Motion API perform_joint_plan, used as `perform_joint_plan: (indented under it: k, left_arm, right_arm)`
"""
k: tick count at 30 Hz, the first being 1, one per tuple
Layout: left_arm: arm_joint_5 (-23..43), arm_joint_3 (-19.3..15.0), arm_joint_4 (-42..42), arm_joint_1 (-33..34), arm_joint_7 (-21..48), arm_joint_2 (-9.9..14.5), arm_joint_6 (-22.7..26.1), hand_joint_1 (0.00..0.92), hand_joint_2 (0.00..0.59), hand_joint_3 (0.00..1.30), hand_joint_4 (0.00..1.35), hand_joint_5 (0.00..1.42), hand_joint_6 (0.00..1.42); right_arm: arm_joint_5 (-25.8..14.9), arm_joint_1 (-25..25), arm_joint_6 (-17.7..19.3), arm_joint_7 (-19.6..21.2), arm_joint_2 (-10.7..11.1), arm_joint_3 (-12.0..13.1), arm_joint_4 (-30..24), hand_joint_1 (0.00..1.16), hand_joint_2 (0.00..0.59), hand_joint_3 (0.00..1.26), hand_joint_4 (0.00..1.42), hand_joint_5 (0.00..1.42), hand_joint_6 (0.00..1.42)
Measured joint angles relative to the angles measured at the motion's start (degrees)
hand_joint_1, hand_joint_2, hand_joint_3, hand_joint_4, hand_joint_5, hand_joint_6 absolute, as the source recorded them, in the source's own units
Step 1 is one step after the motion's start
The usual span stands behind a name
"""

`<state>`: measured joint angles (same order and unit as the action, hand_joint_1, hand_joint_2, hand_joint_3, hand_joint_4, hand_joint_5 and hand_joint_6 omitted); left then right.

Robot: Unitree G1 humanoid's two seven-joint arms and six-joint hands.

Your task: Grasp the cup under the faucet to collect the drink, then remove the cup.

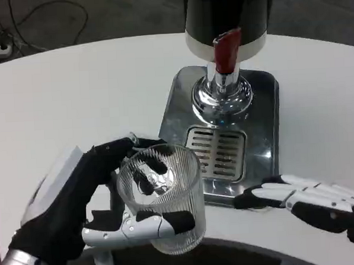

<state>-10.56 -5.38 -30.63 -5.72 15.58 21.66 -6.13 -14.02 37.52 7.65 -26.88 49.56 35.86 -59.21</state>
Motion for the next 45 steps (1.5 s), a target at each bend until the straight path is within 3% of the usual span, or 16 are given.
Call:
perform_joint_plan:
  k: [13,24,36,45]
  left_arm:
    - [-1.8,-0.1,12.9,4.9,-3.8,-0.5,-10.2,0.83,0.021,0.78,0.89,1.09,1.15]
    - [-7.6,0.7,29.2,17.3,-7.1,0.8,-14.6,0.819,0.02,0.78,0.89,1.09,1.17]
    - [-12.5,5.3,47.2,31.8,-14.1,-0.4,-15.5,0.805,0.017,0.77,0.89,1.09,1.17]
    - [-17.0,11.3,62.8,42.2,-20.0,-1.6,-17.4,0.763,0.006,0.77,0.89,1.1,1.17]
  right_arm:
    - [0.1,1.8,0.6,0.5,-0.5,-0.1,0.0,0.51,0.411,0.16,0.12,0.06,0.06]
    - [0.2,3.5,2.2,0.7,-1.7,0.5,0.0,0.51,0.411,0.16,0.12,0.05,0.06]
    - [0.0,6.3,4.7,1.3,-1.9,2.3,0.0,0.51,0.411,0.16,0.12,0.05,0.06]
    - [0.0,8.2,5.9,2.0,-1.9,3.6,0.0,0.51,0.411,0.16,0.12,0.05,0.06]
